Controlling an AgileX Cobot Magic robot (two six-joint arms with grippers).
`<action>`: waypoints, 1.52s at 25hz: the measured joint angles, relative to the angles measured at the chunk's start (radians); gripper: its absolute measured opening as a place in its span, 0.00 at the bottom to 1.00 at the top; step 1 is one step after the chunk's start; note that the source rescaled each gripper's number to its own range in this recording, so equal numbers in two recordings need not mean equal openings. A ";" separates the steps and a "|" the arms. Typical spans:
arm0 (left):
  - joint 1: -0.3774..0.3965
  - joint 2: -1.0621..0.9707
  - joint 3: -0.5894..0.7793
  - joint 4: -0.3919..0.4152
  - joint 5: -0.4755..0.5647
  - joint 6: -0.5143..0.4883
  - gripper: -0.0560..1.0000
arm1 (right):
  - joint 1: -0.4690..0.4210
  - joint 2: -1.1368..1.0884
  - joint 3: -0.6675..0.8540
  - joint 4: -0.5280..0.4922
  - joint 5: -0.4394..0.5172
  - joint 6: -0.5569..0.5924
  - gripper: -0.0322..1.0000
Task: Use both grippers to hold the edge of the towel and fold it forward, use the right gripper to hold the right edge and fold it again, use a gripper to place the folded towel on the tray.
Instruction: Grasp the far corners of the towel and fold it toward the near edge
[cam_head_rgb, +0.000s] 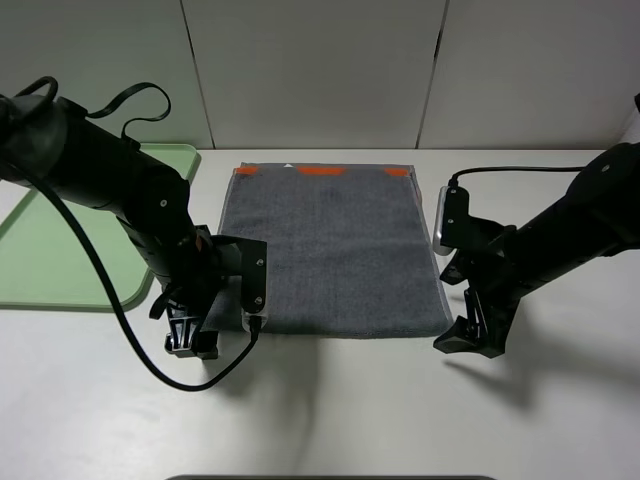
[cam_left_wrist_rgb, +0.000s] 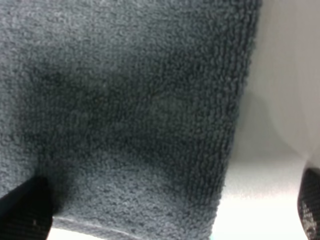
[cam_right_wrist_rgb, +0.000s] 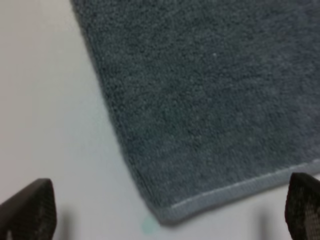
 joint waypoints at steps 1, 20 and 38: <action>0.000 0.000 0.000 0.000 0.000 0.000 0.98 | 0.000 0.012 0.000 0.015 -0.004 -0.017 1.00; 0.000 0.000 0.000 0.000 0.000 0.000 0.97 | 0.000 0.108 -0.006 0.080 -0.047 -0.079 1.00; 0.000 0.003 0.000 -0.003 0.000 0.000 0.78 | 0.000 0.111 -0.006 0.147 -0.069 -0.080 0.91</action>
